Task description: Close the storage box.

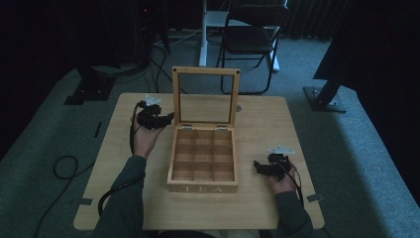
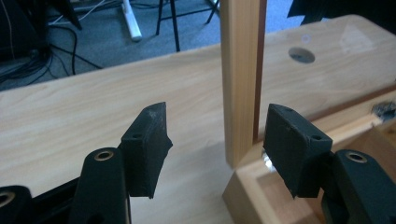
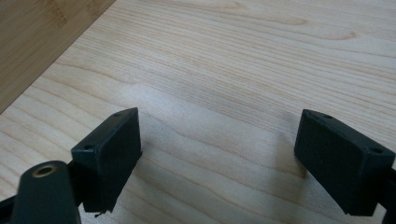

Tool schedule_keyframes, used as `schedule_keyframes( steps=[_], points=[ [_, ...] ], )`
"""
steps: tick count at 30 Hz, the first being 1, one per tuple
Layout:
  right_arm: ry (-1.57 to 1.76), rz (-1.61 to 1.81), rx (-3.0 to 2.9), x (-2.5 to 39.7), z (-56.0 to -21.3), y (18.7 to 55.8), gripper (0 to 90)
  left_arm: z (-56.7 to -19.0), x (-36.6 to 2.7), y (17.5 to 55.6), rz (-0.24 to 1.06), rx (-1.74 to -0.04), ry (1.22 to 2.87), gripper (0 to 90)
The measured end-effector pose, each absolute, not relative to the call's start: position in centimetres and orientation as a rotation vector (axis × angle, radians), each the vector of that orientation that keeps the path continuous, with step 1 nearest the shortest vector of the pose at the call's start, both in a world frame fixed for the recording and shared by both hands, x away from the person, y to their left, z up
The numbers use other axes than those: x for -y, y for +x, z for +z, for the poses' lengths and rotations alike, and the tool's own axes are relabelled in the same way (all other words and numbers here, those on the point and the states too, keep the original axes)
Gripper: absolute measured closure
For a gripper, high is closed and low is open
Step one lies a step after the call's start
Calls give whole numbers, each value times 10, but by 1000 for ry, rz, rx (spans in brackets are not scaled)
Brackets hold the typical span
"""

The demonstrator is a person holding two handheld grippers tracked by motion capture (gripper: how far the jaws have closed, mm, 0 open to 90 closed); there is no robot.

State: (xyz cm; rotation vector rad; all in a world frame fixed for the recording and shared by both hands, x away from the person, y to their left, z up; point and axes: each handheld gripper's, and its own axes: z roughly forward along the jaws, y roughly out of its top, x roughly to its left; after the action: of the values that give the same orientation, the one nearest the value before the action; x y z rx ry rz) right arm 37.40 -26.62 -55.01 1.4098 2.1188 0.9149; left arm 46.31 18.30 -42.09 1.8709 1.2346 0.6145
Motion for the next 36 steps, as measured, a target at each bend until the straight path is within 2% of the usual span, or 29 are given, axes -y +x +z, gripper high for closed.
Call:
schedule_keyframes(
  steps=[9, 22, 26, 30, 36],
  points=[
    [1410, 915, -2119, 266, -550, 374, 143, -402, -181, 481, 599, -1191, 1837, 384],
    [1410, 915, -2119, 266, -550, 374, 143, -373, -164, 516, 612, -1130, 1906, 385],
    [1410, 915, -2119, 266, -550, 374, 143, -361, -164, 526, 578, -1151, 1858, 405],
    [1412, 915, -2119, 266, -550, 374, 143, -360, -162, 531, 597, -1152, 1831, 416],
    [1413, 915, -2119, 266, -550, 372, 143, -359, -160, 535, 538, -1141, 1763, 429]
  ],
)
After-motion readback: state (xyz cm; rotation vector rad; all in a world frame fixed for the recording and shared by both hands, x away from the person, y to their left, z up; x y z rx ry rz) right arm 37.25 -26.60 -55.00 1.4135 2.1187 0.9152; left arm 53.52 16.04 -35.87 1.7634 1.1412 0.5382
